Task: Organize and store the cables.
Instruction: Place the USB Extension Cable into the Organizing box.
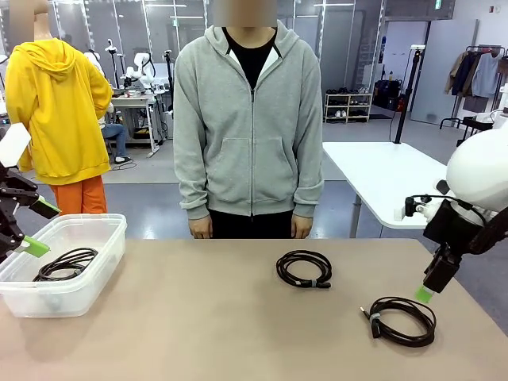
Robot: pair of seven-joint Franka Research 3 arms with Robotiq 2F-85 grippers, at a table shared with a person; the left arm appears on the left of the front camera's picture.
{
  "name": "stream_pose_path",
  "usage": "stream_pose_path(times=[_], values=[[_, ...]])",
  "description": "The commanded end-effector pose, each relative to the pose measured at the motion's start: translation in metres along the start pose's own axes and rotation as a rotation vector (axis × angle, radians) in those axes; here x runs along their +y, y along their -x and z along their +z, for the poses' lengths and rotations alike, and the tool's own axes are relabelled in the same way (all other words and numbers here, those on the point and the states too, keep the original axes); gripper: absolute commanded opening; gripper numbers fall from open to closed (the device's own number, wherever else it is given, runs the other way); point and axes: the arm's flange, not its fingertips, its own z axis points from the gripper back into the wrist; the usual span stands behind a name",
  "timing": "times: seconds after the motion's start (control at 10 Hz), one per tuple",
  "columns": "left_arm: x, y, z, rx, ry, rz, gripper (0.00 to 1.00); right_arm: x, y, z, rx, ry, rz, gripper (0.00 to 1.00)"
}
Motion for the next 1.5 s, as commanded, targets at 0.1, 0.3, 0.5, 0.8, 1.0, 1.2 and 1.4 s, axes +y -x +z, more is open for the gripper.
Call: stream_pose_path(times=[0.1, 0.3, 0.5, 0.8, 1.0, 1.2, 1.4], values=[[-0.001, -0.001, 0.001, -0.003, -0.001, -0.002, 1.00, 0.015, -0.043, -0.035, 0.088, -0.032, -0.263, 1.00], [-0.001, -0.001, 0.001, -0.003, -0.001, -0.002, 1.00, 0.022, -0.062, -0.051, 0.134, 0.021, -0.450, 1.00], [-0.001, -0.001, 0.001, -0.003, -0.001, -0.002, 1.00, 0.022, -0.072, -0.078, 0.141, 0.003, -0.581, 1.00], [-0.001, -0.001, 0.001, -0.003, -0.001, -0.002, 1.00, 0.008, -0.075, -0.106, 0.158, -0.045, -0.656, 1.00], [-0.001, -0.001, 0.001, -0.003, -0.001, -0.002, 1.00, -0.001, -0.072, -0.121, 0.156, -0.045, -0.679, 1.00], [-0.001, -0.001, 0.001, -0.003, -0.001, -0.002, 1.00, -0.007, -0.070, -0.134, 0.197, -0.041, -0.689, 1.00], [-0.001, -0.001, 0.001, -0.003, -0.001, -0.002, 1.00, -0.013, -0.067, -0.139, 0.196, -0.024, -0.701, 1.00]])
